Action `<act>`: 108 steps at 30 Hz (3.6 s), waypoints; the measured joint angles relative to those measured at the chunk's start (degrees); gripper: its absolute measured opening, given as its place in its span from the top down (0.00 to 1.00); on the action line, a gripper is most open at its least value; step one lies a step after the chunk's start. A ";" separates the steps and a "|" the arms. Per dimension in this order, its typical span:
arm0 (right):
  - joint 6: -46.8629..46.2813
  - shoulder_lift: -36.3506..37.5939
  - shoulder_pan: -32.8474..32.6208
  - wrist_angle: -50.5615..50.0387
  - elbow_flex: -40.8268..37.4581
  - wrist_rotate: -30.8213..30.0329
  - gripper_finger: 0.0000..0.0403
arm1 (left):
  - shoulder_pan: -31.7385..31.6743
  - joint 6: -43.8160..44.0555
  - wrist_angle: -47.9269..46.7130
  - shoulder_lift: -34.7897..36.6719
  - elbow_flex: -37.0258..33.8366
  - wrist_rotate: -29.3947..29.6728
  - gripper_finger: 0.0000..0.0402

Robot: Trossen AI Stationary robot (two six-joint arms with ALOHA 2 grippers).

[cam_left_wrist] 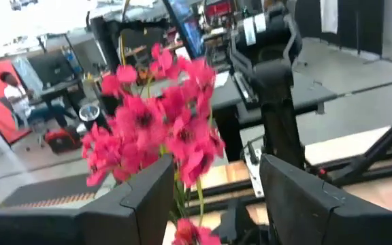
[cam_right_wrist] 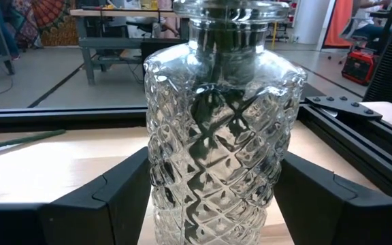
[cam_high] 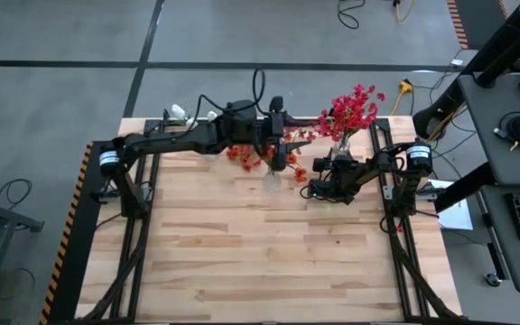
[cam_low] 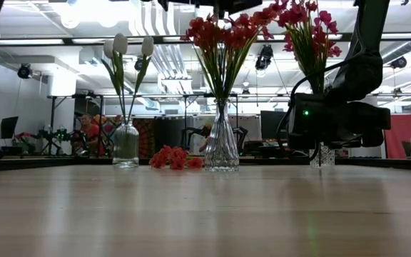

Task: Sort flowers into vase by color
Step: Put the red flowers into the top right transparent vase

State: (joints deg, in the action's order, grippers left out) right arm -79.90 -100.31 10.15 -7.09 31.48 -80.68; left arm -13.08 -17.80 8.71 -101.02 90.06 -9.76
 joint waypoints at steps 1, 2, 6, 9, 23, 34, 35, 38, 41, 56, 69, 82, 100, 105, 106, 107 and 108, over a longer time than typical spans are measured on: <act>-0.02 0.00 0.00 0.00 0.00 0.00 0.35 | 0.02 -0.09 -0.46 -0.15 -0.08 0.64 0.50; 0.00 0.00 0.00 0.01 0.00 0.00 0.35 | 0.09 -0.83 -0.57 -0.35 -0.08 2.05 0.49; -0.02 0.00 0.00 0.11 0.00 -0.14 0.35 | 0.07 -2.76 -2.66 -0.50 1.13 7.63 0.41; -0.04 0.00 0.00 0.13 -0.02 -0.18 0.35 | -0.11 -3.45 -3.28 -0.43 1.64 6.24 0.32; -0.07 0.00 -0.02 0.24 -0.02 -0.22 0.35 | -1.47 -11.12 -1.33 -1.56 1.84 0.97 0.21; -0.02 0.07 -0.02 0.39 -0.02 -0.24 0.35 | -1.77 -9.87 -2.68 -7.91 7.70 -1.20 0.21; -0.04 0.07 -0.02 0.39 -0.02 -0.22 0.35 | -1.93 -9.31 -3.77 -8.63 8.98 -0.22 0.21; 0.01 0.09 -0.02 0.40 -0.02 -0.22 0.35 | -2.57 -6.86 -6.00 -11.03 12.65 0.37 0.21; 0.05 0.09 -0.02 0.39 -0.02 -0.22 0.35 | -3.19 -4.41 -6.80 -13.66 15.04 0.06 0.21; 0.42 0.11 -0.02 0.41 0.00 -0.22 0.35 | -3.50 -3.26 -4.18 -16.93 17.25 -4.80 0.21; 0.44 0.13 -0.02 0.46 0.00 -0.27 0.35 | -3.43 -4.17 -7.24 -18.84 21.69 -4.86 0.32; 0.44 0.13 -0.02 0.48 0.00 -0.27 0.35 | -3.30 -4.33 -8.75 -18.84 23.83 -4.83 0.55; 0.44 0.13 -0.02 0.54 0.00 -0.27 0.35 | -3.30 -4.15 -12.79 -22.92 28.00 -6.30 0.48; 0.46 0.13 -0.02 0.52 0.00 -0.27 0.35 | -3.55 -4.17 -15.41 -24.66 32.14 -6.32 0.56; 0.46 0.13 -0.02 0.50 0.00 -0.27 0.35 | -3.56 -4.17 -15.52 -25.06 32.75 -6.32 0.58; 0.48 0.13 -0.02 0.48 0.00 -0.27 0.35 | -3.56 -4.17 -15.72 -25.26 33.09 -6.32 0.61; 0.48 0.13 -0.02 0.48 0.00 -0.26 0.35 | -3.56 -4.20 -16.13 -25.54 33.22 -6.32 0.64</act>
State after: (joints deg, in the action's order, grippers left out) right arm -79.42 -100.18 10.13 -6.61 31.48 -80.94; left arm -16.65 -22.01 -7.42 -126.56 123.28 -16.08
